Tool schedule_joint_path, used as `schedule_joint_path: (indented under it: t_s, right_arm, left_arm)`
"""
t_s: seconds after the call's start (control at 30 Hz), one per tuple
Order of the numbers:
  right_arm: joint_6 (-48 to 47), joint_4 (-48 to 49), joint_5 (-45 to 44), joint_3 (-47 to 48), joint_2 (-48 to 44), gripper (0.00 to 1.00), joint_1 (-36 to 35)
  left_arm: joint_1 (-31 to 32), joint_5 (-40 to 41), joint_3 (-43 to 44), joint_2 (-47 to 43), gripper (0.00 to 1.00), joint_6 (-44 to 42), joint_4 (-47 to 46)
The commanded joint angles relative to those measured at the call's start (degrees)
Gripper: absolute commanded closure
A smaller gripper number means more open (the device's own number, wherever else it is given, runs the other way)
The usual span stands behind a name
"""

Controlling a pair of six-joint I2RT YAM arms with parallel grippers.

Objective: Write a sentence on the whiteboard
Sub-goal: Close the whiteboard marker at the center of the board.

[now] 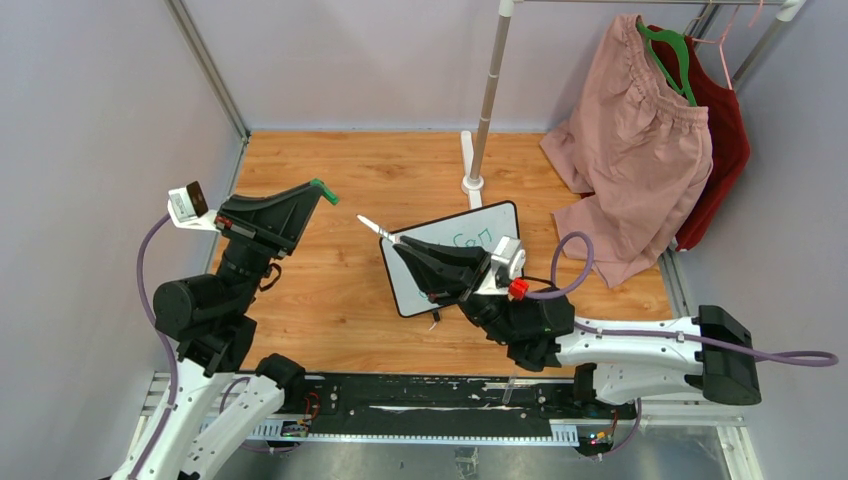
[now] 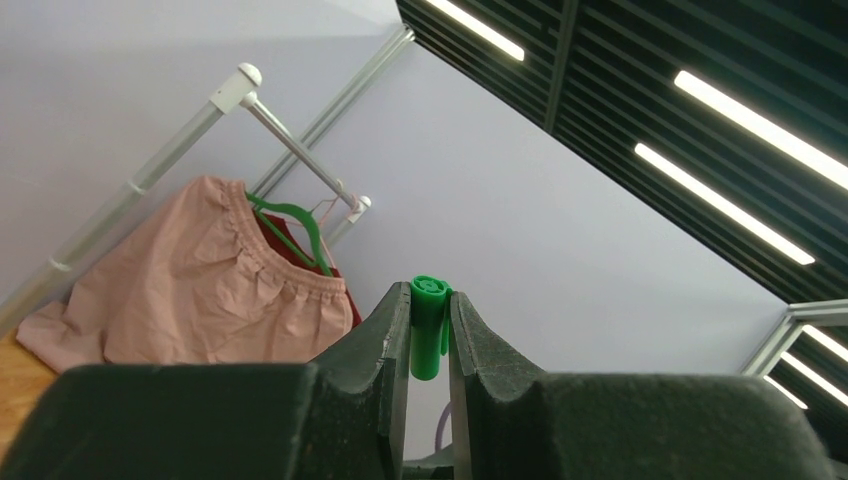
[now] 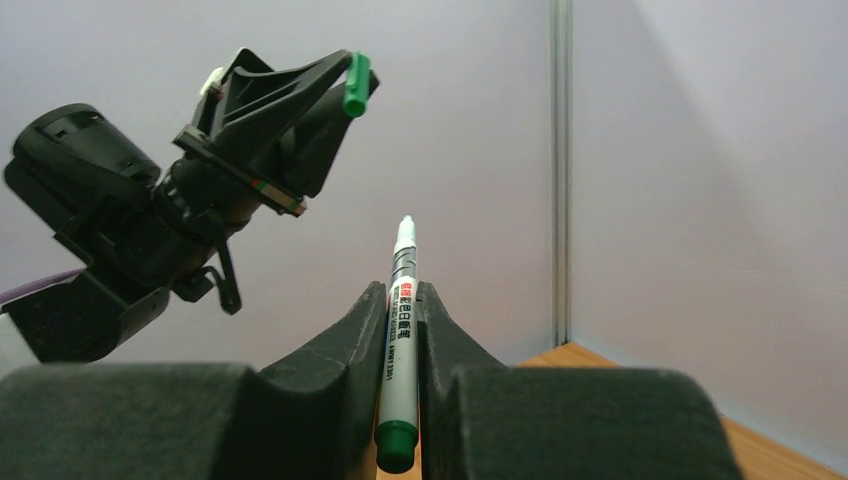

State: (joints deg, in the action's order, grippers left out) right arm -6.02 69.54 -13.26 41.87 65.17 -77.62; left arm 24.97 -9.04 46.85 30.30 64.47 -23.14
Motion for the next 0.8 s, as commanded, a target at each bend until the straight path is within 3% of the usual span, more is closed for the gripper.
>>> schedule_joint_path:
  t_s: [0.0,0.77]
  right_arm:
    - [-6.43,4.64,-1.21,2.79,0.88,1.0,-4.27]
    - [-7.17,8.16,0.35,6.5,2.21,1.0,-4.99]
  left_arm:
    - [0.52,-0.96,-0.53,-1.29,1.0,-0.6,-1.74]
    - [1.04,-0.82,0.01,-0.99,1.0,1.1,-1.74]
